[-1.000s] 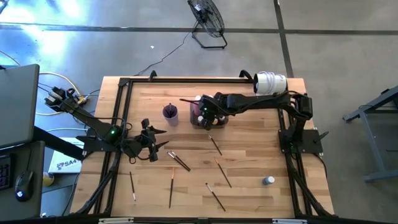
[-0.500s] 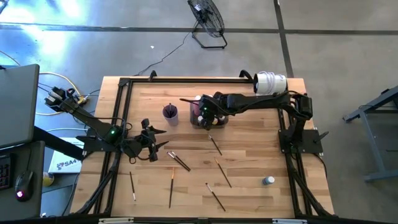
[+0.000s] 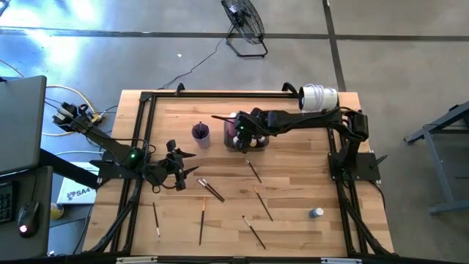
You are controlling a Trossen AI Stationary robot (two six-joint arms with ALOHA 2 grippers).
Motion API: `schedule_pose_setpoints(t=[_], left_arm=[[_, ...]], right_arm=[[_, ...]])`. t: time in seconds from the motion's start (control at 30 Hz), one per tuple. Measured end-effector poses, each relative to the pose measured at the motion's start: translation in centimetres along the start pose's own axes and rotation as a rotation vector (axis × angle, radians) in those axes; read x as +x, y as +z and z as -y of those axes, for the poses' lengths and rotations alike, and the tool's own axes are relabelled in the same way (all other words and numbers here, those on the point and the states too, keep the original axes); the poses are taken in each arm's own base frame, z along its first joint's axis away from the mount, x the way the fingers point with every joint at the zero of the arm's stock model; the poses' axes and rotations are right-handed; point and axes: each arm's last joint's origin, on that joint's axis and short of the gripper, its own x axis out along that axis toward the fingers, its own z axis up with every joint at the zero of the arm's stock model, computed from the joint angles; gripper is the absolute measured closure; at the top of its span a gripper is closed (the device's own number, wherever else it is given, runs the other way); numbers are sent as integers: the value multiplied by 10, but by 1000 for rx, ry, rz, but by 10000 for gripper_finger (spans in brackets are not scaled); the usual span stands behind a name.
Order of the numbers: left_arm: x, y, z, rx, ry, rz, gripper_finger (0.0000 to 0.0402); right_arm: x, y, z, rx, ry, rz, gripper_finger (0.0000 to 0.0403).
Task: Pick & Place Paint Supplies
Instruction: Put the small blue paint bottle into the gray bin
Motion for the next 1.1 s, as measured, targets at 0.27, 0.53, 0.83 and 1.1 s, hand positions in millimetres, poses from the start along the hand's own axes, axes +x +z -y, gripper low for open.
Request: schedule_pose_setpoints(t=[0.27,0.53,0.83,1.1], left_arm=[[0,0,0,0,0,0,190],[0,0,0,3,0,-3,190],[0,0,0,3,0,-3,190],[0,0,0,-18,-4,-5,190]], right_arm=[[0,0,0,1,-1,0,203],[-14,2,1,4,55,12,210],[-70,5,0,5,182,90,217],[-118,-19,-20,-77,474,-55,247]])
